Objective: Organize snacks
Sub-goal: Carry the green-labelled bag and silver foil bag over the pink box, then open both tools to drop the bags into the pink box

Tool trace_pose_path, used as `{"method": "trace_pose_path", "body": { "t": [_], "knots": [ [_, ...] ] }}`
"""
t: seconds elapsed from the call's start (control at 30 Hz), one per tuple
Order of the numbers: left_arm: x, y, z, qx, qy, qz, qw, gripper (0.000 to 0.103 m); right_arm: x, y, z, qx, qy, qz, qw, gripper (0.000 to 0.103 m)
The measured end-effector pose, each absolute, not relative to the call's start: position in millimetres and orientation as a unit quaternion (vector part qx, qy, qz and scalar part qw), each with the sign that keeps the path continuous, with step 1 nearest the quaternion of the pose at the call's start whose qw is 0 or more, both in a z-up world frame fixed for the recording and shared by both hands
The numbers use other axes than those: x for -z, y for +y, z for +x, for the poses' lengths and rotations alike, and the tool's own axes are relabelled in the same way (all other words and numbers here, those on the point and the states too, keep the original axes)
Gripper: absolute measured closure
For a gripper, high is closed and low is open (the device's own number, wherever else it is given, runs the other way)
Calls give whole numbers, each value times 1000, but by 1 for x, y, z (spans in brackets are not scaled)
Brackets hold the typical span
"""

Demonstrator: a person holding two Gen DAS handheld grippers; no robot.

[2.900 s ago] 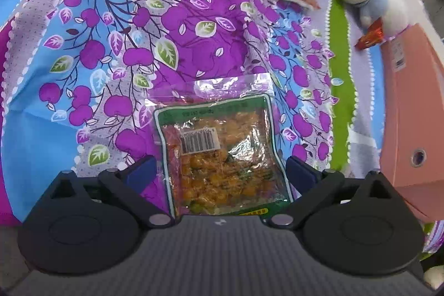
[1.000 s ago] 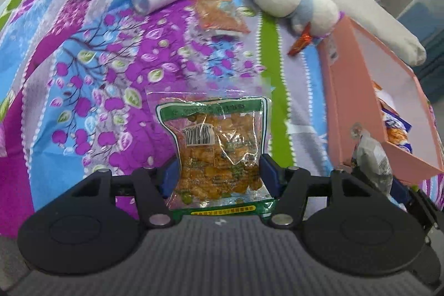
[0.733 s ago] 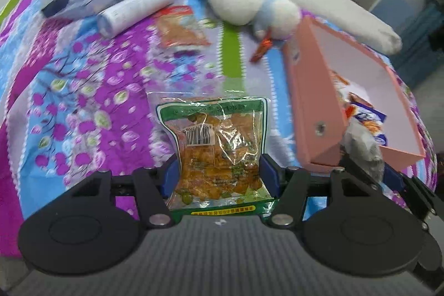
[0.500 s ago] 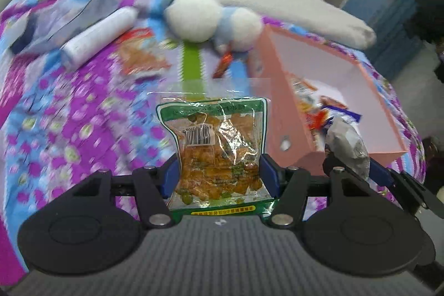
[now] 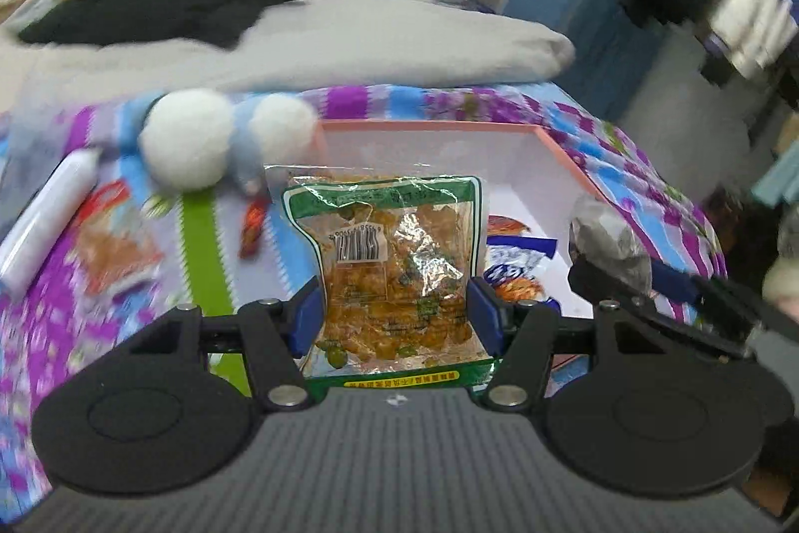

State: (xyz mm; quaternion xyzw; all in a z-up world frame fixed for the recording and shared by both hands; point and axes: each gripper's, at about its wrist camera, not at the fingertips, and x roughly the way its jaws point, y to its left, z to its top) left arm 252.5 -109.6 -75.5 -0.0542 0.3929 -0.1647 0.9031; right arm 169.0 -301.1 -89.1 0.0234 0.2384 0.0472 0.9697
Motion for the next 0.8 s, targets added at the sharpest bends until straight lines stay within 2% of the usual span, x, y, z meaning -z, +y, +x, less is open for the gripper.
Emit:
{"method": "trace_pose_path", "body": {
  "t": [0.3,0.67,0.73,0.8],
  "knots": [
    [76,-150,304,172,408,-34,896,37,85,-344,212,-30,261,45,964,51],
    [119,-175,354,182,461,-50,867,36,132,-354,266,-38,341,47,938,48],
    [126,-176,360,177,466,-43,866,29,139,-353,268,-38,349,47,935,49],
    [130,-173,363,174,462,-53,868,21,141,-352,266,-47,348,48,935,45]
  ]
}}
